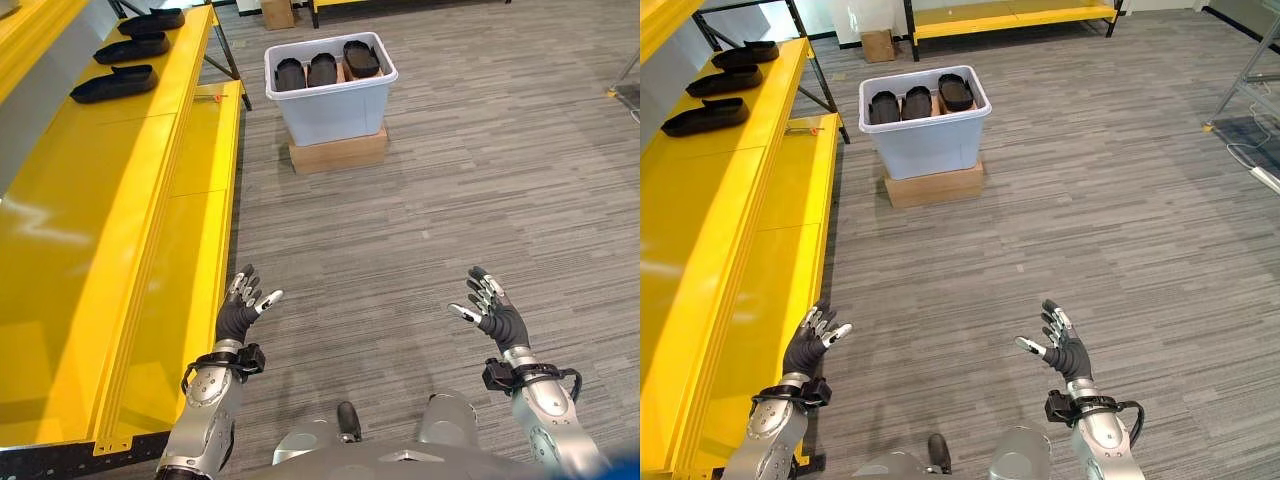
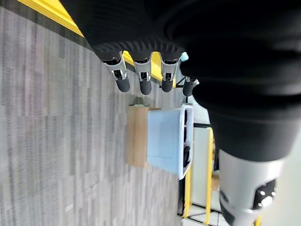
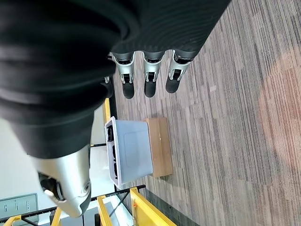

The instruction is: Move parts from the plastic box to the shelf.

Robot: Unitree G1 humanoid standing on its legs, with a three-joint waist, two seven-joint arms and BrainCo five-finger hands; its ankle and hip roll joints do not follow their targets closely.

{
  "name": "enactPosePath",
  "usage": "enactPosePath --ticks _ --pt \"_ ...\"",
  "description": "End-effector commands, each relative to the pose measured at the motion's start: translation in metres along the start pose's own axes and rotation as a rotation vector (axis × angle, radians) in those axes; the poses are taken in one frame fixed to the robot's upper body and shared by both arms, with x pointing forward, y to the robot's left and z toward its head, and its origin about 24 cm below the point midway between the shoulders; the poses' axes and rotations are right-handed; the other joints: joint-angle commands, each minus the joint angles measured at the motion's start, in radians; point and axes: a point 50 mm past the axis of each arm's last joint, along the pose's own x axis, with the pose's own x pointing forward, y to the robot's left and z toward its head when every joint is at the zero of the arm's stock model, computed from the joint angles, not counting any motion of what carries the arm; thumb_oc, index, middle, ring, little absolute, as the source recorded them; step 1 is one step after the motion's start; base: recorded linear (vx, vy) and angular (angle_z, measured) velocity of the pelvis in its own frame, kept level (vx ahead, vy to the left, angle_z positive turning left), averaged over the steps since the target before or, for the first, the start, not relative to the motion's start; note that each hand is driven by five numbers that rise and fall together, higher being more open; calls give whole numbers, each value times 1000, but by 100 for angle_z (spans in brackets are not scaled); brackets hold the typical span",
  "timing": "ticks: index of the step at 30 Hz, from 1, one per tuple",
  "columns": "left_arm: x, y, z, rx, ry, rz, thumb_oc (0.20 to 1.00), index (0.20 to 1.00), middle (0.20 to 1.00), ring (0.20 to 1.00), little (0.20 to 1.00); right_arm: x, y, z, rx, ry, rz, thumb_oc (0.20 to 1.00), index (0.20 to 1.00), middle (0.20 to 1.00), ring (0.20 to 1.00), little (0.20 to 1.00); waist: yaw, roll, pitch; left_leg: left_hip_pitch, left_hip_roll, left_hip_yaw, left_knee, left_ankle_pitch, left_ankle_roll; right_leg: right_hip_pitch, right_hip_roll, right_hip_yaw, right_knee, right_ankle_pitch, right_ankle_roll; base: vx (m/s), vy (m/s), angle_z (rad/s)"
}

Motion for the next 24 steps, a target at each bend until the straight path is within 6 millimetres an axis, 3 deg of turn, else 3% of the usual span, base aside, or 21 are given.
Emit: enactPosePath --ticks 1,2,3,7,8,13,15,16,17,24 --pt "4 6 31 17 -146 -33 1000 1000 1000 1000 1000 7 -1 17 52 -106 -11 1000 1000 1000 1000 1000 -22 -58 -8 85 -4 -11 -11 -79 -95 -34 -68 36 -238 240 94 108 -68 9" --pt "4 6 31 17 -146 -34 1000 1000 1000 1000 1000 7 -1 17 52 -105 -12 1000 1000 1000 1000 1000 -23 -55 -7 88 -1 -11 -10 -81 -96 -27 -66 34 -243 243 95 115 -127 17" --pt "4 6 31 17 -149 -26 1000 1000 1000 1000 1000 7 -3 17 35 -103 -18 1000 1000 1000 1000 1000 -22 -66 -6 97 1 -6 -1 -93 -113 -36 -96 11 -313 288 119 120 -84 33" --pt "4 6 31 17 -149 -26 1000 1000 1000 1000 1000 7 -3 17 34 -103 -18 1000 1000 1000 1000 1000 -23 -63 -4 99 5 -8 2 -96 -114 -29 -94 7 -317 289 119 109 -76 21" --pt "3 4 25 -9 -131 -23 1000 1000 1000 1000 1000 1 -5 10 34 -69 -27 1000 1000 1000 1000 1000 -31 -91 -32 136 1 -21 18 -133 -135 -8 -101 9 -354 313 129 383 -262 20" --pt "2 1 24 -28 -131 -24 1000 1000 1000 1000 1000 -5 -12 6 39 -51 -47 1000 1000 1000 1000 1000 -46 -84 -48 153 41 -50 25 -140 -153 -10 -88 -7 -298 290 121 198 -174 14" --pt "5 -2 27 -42 -142 -36 1000 1000 1000 1000 1000 -3 -15 9 40 -64 -58 1000 1000 1000 1000 1000 -55 -75 -44 134 89 -56 75 -155 -171 -45 -80 -16 -189 204 96 108 -159 30" --pt "5 -2 27 -42 -143 -36 1000 1000 1000 1000 1000 -3 -15 9 40 -64 -58 1000 1000 1000 1000 1000 -56 -77 -48 128 87 -58 75 -152 -171 -49 -83 -16 -191 206 95 117 -188 35" --pt "8 -4 30 -42 -151 -44 1000 1000 1000 1000 1000 -2 -18 13 29 -81 -63 1000 1000 1000 1000 1000 -63 -75 -40 115 116 -61 114 -167 -180 -75 -70 -11 -123 155 84 98 -153 27" --pt "12 -6 35 -49 -166 -56 1000 1000 1000 1000 1000 0 -21 18 18 -101 -68 1000 1000 1000 1000 1000 -72 -72 -44 106 164 -55 148 -186 -195 -163 -29 30 34 42 56 90 -120 10"
